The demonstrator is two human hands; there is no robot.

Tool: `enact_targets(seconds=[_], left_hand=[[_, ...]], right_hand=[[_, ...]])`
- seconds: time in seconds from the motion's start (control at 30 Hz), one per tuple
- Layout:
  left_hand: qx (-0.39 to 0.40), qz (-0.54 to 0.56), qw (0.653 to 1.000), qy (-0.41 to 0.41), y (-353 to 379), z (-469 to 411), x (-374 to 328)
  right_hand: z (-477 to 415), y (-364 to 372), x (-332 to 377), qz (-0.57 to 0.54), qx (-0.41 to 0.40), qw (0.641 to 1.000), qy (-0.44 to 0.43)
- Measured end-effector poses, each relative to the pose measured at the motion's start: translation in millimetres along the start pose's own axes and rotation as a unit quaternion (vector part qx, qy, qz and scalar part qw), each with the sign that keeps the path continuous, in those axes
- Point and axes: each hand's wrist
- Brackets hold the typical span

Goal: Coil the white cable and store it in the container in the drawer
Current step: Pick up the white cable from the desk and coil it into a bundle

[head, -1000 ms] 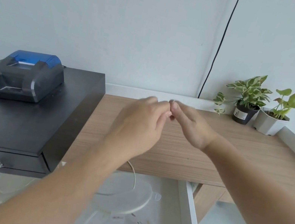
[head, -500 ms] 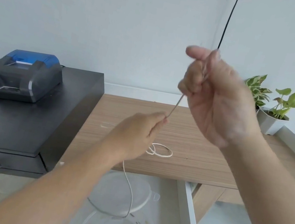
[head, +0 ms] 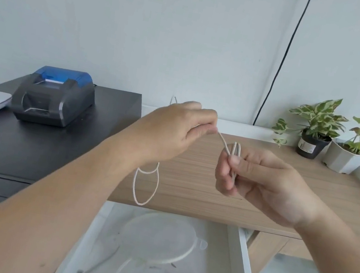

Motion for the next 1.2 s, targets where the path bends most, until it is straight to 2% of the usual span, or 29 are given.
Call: enact_targets(seconds=[0.1, 0.17, 0.27, 0.33, 0.43, 0.53, 0.63, 0.73, 0.8, 0.87, 0.93, 1.0, 1.07, 1.2], left_hand=[[0.05, 0.037, 0.998, -0.021, 11, 7, 1], [0.059, 0.07, 0.994, -0.064, 25, 15, -7], [0.098, 0.148, 0.975, -0.135, 39, 18, -24], [0.121, 0.141, 0.974, -0.132, 41, 16, -35], [0.141, 0.126, 0.975, -0.119, 40, 20, -44], [0.14, 0.116, 0.975, -0.127, 36, 26, -48], [0.079, 0.102, 0.985, -0.114, 31, 26, -48], [0.029, 0.105, 0.984, -0.139, 25, 24, -49], [0.03, 0.095, 0.983, -0.152, 17, 22, -47], [0.028, 0.067, 0.983, -0.166, 8, 19, -43], [0.033, 0.029, 0.983, -0.177, -1, 17, -39], [0.035, 0.03, 0.983, -0.179, -9, 15, -36], [0.029, 0.087, 0.98, -0.174, -14, 15, -33], [0.066, 0.138, 0.976, -0.157, -11, 21, -31]], right_hand=[[-2, 1, 27, -0.186, 0.039, 0.98, -0.065], [-10, 0, 40, -0.214, 0.028, 0.971, -0.106], [-25, -2, 48, -0.23, -0.036, 0.963, -0.135], [-35, -7, 47, -0.233, -0.089, 0.956, -0.151], [-47, -15, 40, -0.154, -0.18, 0.959, -0.155], [-54, -18, 26, -0.044, -0.23, 0.961, -0.145], [-56, -18, 14, 0.079, -0.261, 0.953, -0.132], [-54, -23, 6, 0.203, -0.281, 0.93, -0.122], [-48, -26, 3, 0.33, -0.287, 0.892, -0.113], [-42, -27, -1, 0.479, -0.266, 0.829, -0.111], [-35, -28, -5, 0.569, -0.232, 0.781, -0.113], [-28, -29, -5, 0.585, -0.19, 0.779, -0.121], [-23, -30, -4, 0.572, -0.163, 0.795, -0.117], [-19, -30, -5, 0.547, -0.217, 0.799, -0.125]])
Point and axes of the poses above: each hand's wrist, its own z-axis away from the middle knuckle, its own y-axis out of the palm, x = y × z, and after that the axes turned 11 degrees about z, right-handed
